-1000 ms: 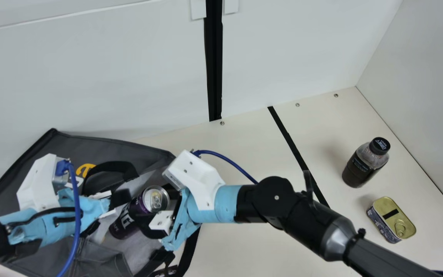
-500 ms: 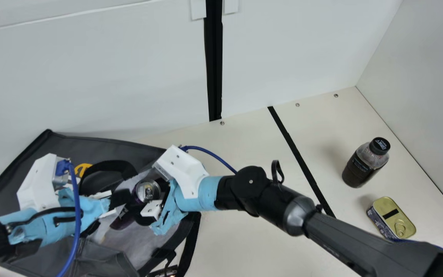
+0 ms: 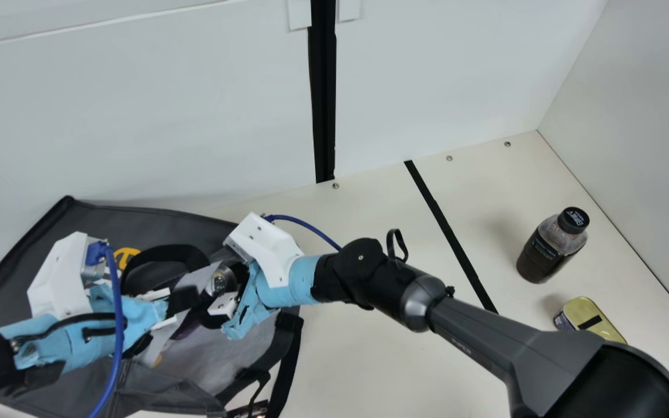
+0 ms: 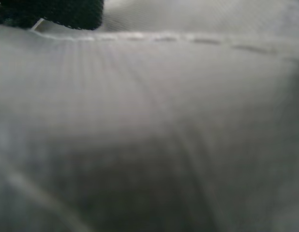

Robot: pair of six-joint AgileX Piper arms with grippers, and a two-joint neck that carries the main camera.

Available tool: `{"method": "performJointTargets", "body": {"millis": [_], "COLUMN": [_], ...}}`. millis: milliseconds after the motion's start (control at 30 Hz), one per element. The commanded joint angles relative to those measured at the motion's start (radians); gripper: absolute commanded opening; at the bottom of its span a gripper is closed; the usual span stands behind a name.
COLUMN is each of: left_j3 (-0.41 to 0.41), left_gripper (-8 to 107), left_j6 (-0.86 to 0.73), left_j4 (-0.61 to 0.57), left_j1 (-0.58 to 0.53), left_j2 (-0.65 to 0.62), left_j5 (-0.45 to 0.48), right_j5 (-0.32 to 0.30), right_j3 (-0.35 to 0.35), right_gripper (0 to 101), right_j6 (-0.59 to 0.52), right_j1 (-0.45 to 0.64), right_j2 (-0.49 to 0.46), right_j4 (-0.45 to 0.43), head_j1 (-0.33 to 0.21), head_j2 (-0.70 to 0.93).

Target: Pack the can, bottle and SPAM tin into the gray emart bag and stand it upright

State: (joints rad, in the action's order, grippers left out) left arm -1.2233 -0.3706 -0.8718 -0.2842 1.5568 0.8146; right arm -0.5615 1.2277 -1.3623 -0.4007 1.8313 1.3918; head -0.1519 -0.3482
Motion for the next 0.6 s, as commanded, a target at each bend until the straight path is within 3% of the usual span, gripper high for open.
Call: {"method": "performJointTargets", "body": {"millis": [0, 33, 567], "left_j3": [0.000, 0.000, 0.000], "left_gripper": [-8, -8, -8], "left_j6": [0.000, 0.000, 0.000], "left_j4": [0.000, 0.000, 0.000], "left_j1": [0.000, 0.000, 0.000], "left_j2": [0.000, 0.000, 0.000], "left_j5": [0.000, 0.000, 0.000], "right_j5": [-0.008, -0.012, -0.078], "right_j3": [0.009, 0.014, 0.065], "right_gripper": [0, 0, 53], "right_j6": [0.002, 0.003, 0.030], "right_j1": [0.002, 0.004, 0.022], "right_j2": [0.008, 0.012, 0.041], "right_j4": [-0.008, -0.009, -0.038], "head_j1": [-0.023, -0.023, -0.023], "head_j2": [-0.001, -0.001, -0.001]}}
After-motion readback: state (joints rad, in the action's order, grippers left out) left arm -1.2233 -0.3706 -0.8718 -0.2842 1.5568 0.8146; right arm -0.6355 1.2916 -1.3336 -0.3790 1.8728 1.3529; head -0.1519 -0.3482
